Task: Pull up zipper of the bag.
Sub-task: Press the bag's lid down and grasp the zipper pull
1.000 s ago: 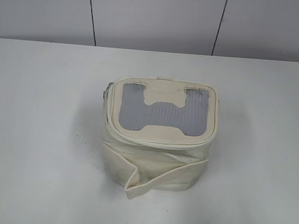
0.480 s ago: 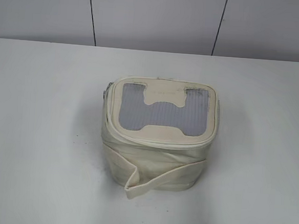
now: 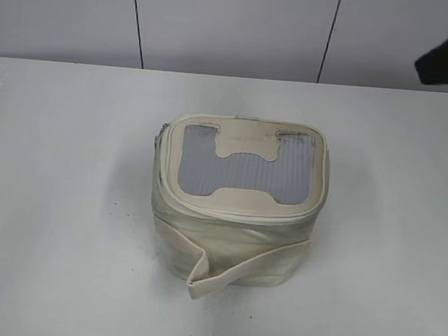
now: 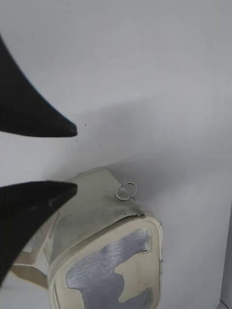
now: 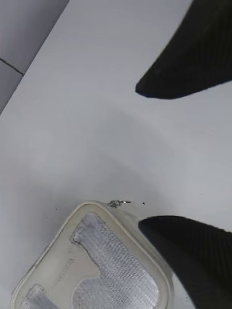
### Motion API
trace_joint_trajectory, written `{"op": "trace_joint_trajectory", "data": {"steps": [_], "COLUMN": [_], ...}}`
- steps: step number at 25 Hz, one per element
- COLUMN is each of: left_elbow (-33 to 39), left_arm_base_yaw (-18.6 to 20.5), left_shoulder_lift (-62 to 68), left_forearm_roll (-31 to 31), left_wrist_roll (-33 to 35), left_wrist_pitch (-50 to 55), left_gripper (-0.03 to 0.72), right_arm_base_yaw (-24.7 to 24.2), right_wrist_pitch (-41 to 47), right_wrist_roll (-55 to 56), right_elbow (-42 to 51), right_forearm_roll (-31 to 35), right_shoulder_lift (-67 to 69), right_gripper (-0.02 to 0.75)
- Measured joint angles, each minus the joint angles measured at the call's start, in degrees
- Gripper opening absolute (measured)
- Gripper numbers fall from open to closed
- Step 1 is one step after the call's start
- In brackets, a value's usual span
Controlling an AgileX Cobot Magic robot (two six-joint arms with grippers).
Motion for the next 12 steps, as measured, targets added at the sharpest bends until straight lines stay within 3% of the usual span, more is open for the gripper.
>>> {"op": "trace_joint_trajectory", "data": {"steps": [7,12], "left_elbow": [-8.88,-15.86], "left_arm_base_yaw": [-0.05,-2.19], "left_shoulder_lift": [14.88,24.18], "left_forearm_roll": [-3.87,-5.09], "left_wrist_roll": [3.02,3.50], "left_wrist_pitch": [3.67,6.84], "left_gripper": [0.256,0.284], "right_arm_base_yaw": [0.00,0.06], "right_wrist_pitch": [10.09,21.69], "right_wrist_roll": [-12.78,-20.15], "right_elbow": [-19.19,-33.40], "right_forearm_roll": [7.73,12.48], "right_shoulder_lift": [19.47,31.65], "right_gripper": [0.587,0.587]}}
